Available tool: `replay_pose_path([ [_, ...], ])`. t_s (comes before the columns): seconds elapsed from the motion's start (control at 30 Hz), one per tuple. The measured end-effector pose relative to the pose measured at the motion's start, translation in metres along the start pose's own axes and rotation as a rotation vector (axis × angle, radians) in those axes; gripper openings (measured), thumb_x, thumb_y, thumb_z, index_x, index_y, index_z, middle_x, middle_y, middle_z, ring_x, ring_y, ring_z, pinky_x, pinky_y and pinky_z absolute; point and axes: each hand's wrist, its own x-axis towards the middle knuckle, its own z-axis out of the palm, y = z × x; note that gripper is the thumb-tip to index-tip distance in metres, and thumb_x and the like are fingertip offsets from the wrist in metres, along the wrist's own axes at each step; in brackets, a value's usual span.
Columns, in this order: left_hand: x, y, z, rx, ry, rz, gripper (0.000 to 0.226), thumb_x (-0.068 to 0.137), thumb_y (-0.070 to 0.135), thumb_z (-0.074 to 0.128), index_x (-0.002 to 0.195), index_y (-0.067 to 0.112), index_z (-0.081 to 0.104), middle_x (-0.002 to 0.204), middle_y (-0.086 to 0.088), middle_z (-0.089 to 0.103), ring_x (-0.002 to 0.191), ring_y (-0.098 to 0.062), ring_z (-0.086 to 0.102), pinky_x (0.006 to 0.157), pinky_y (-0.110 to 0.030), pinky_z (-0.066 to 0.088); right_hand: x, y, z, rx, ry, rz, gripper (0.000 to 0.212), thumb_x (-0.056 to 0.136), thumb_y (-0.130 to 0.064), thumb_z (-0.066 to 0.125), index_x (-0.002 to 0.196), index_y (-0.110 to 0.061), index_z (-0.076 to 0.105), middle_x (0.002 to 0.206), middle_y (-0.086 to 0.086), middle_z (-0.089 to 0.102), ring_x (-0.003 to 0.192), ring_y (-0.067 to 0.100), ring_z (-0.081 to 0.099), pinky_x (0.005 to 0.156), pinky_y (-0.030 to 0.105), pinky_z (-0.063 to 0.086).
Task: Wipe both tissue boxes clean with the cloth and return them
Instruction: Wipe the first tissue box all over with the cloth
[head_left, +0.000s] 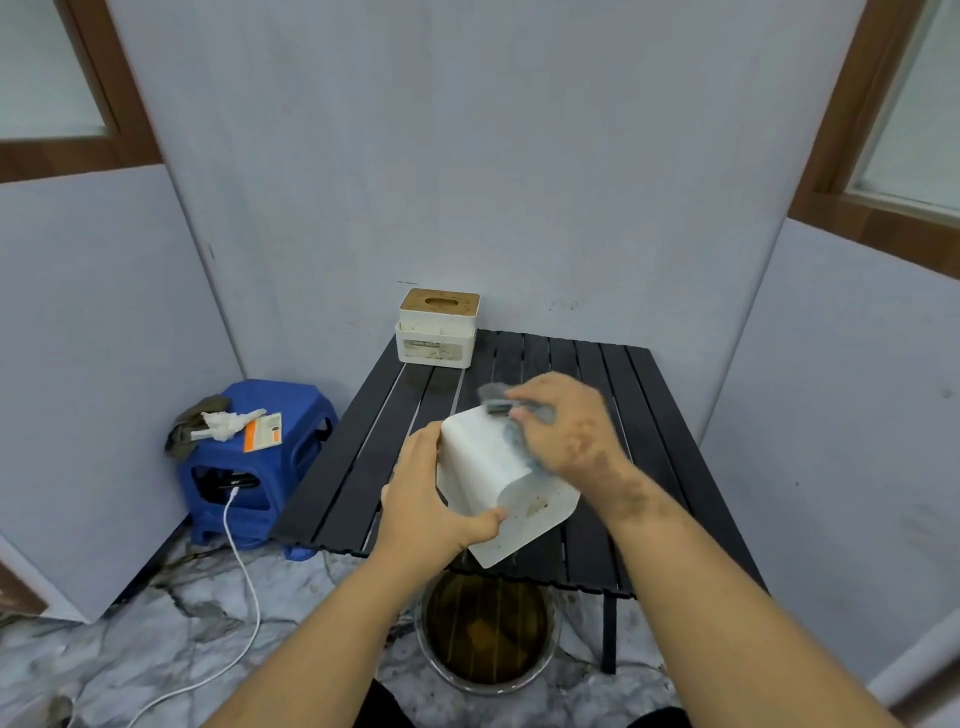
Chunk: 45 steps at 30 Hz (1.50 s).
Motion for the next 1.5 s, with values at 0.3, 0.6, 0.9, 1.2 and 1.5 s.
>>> replay_pose_path([
  [0.3, -0.001, -0.005, 0.0, -0.089, 0.004, -0.005, 0.081, 0.054, 0.03, 0.088, 0.119, 0.053, 0.045, 0.115, 0.034, 0.05, 0.11, 0.008, 0.054, 0.078, -0.009, 0.046, -0.024, -0.027, 0.023, -0.033, -0.114, -0.255, 0.022, 0.086, -0.009, 0.068, 0.106, -0.014, 0.076, 0.106, -0.001, 0.066, 0.097, 0.01, 0.059, 0.093, 0.019, 0.045],
  [0.6, 0.0, 0.006, -0.001, 0.017, -0.014, -0.029, 0.085, 0.051, 0.056, 0.082, 0.116, 0.069, 0.03, 0.12, 0.041, 0.04, 0.117, 0.012, 0.043, 0.103, -0.049, 0.046, -0.01, 0.009, -0.011, -0.017, 0.089, 0.031, 0.017, 0.09, -0.006, 0.063, 0.101, -0.013, 0.075, 0.096, -0.006, 0.064, 0.087, 0.012, 0.062, 0.082, 0.016, 0.053],
  [0.9, 0.001, 0.002, -0.002, 0.026, -0.036, -0.058, 0.087, 0.051, 0.054, 0.083, 0.122, 0.06, 0.033, 0.121, 0.038, 0.041, 0.116, 0.011, 0.044, 0.106, -0.051, 0.042, -0.017, 0.015, -0.011, 0.087, 0.015, -0.087, 0.022, 0.088, -0.01, 0.065, 0.103, -0.023, 0.076, 0.101, -0.016, 0.066, 0.09, 0.009, 0.065, 0.085, 0.023, 0.052],
  [1.2, 0.016, 0.022, -0.014, 0.218, -0.209, -0.142, 0.113, 0.073, 0.051, 0.085, 0.158, 0.029, 0.014, 0.153, 0.012, 0.03, 0.135, -0.017, 0.03, 0.112, -0.044, 0.022, -0.062, 0.137, -0.038, -0.028, 0.194, 0.306, 0.011, 0.088, -0.007, 0.068, 0.097, -0.009, 0.075, 0.089, -0.001, 0.068, 0.088, 0.017, 0.065, 0.079, 0.014, 0.043],
  [1.5, 0.074, 0.089, 0.016, 0.839, -0.455, 0.125, 0.108, 0.073, 0.081, 0.065, 0.15, 0.014, 0.029, 0.143, -0.002, 0.048, 0.134, -0.028, 0.043, 0.114, -0.06, 0.02, -0.1, 0.178, -0.007, -0.201, 0.166, 0.194, 0.015, 0.087, -0.009, 0.069, 0.101, -0.009, 0.074, 0.095, -0.001, 0.065, 0.087, 0.014, 0.059, 0.083, 0.022, 0.045],
])
